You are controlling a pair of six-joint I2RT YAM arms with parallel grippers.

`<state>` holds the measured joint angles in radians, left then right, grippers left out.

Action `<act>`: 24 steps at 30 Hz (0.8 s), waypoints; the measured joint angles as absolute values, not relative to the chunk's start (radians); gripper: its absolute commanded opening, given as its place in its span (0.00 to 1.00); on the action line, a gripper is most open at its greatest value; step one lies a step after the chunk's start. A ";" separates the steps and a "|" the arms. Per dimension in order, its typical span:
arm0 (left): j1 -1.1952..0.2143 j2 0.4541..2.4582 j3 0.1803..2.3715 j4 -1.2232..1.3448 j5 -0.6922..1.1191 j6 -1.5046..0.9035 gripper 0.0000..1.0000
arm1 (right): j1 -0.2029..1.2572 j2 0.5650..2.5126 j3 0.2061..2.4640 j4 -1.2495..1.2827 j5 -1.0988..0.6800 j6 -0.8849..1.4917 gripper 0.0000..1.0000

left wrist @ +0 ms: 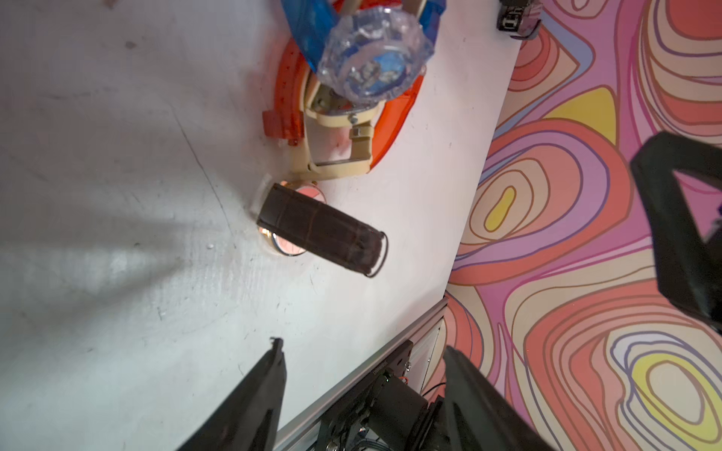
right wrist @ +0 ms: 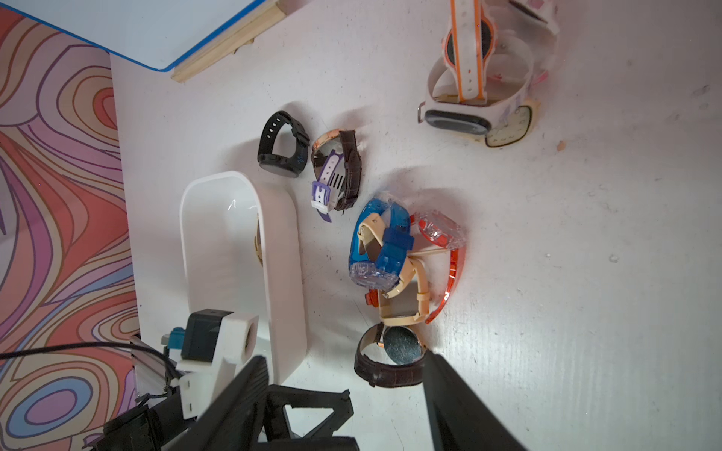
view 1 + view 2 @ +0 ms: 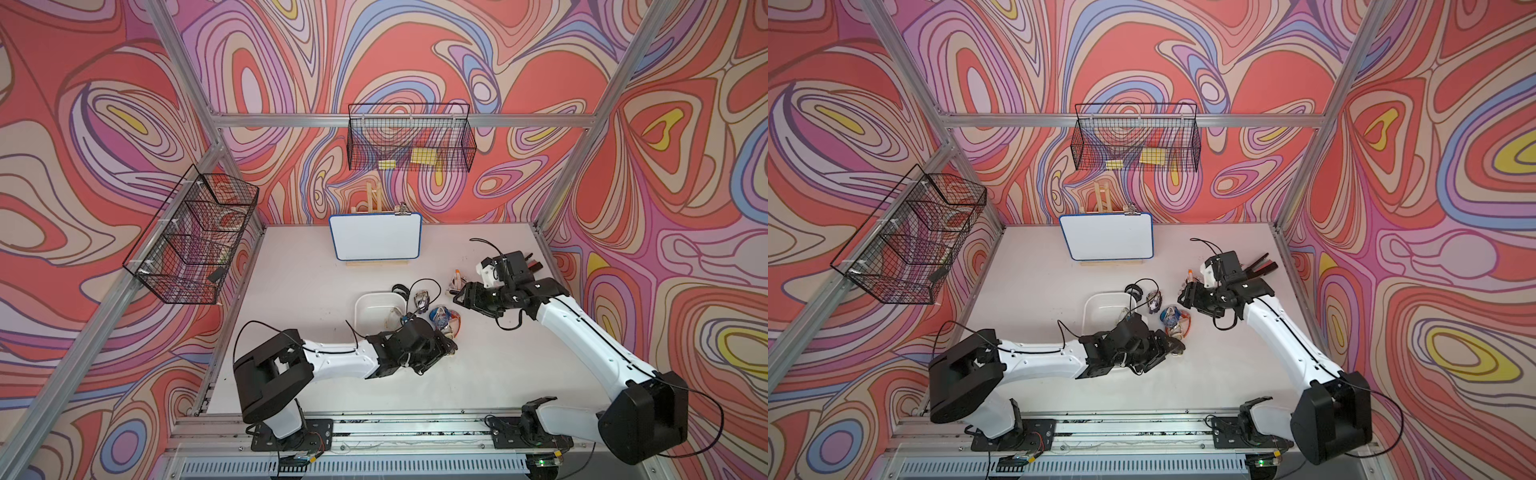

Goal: Put the watch into the storage box
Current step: Pick up the watch at the center of the board.

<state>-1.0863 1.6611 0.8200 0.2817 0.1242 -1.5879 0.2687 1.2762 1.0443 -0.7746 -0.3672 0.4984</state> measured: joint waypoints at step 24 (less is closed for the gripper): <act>-1.087 1.772 0.919 0.340 0.060 -1.623 0.41 | 0.268 1.249 0.978 -0.758 -0.367 0.487 0.65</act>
<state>-1.0866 1.7721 0.9192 0.3397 0.0597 -1.6230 0.2676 1.2491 0.9775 -0.7578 -0.3668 0.4870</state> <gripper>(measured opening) 0.466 0.651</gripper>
